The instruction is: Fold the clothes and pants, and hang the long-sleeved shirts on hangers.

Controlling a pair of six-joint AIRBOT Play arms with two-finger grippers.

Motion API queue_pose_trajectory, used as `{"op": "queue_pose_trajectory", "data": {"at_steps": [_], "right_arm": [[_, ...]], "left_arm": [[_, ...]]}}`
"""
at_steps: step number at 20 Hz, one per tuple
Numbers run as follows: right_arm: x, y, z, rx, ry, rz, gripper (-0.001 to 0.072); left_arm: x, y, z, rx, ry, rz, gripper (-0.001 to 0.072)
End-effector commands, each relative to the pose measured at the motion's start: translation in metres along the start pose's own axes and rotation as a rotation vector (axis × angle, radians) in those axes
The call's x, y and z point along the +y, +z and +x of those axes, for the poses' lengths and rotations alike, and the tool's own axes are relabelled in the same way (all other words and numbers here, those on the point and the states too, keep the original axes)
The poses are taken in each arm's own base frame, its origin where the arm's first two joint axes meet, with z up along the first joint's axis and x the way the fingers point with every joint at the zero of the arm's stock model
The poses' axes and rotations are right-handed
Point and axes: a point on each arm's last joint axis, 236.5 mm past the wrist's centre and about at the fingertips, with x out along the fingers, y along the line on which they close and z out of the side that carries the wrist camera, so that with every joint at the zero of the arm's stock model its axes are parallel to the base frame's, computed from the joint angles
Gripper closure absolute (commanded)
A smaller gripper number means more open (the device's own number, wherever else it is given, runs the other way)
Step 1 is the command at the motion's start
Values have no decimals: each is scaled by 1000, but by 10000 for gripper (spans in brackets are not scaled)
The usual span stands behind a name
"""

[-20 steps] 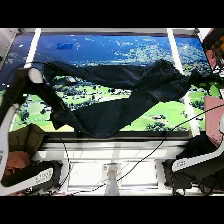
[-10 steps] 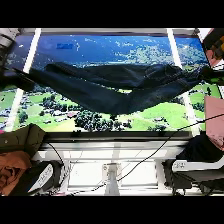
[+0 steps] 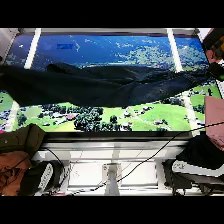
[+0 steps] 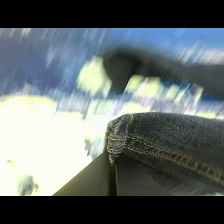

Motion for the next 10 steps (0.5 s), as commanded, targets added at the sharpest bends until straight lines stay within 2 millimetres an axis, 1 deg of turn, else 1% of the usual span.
{"op": "queue_pose_trajectory", "data": {"at_steps": [1, 3, 4, 6, 8, 10], "right_arm": [[-4, -3, -6, 11, -19, -13, 657], [-4, -3, -6, 12, -22, -15, 656], [-4, -4, -6, 13, -22, -15, 656], [-4, -5, -5, 21, -21, -15, 656], [-6, -5, -5, 21, -29, -26, 656], [-9, -6, -5, 22, -42, -32, 656]], "left_arm": [[17, -90, -27, 371, 87, -48, 696], [-9, -130, -33, 598, -51, 21, 696], [-21, -144, -33, 698, -129, 45, 695], [-37, -145, -14, 745, -232, 73, 694], [-36, -146, 21, 791, -284, 139, 693], [-31, -155, 70, 857, -303, 146, 692]]}}
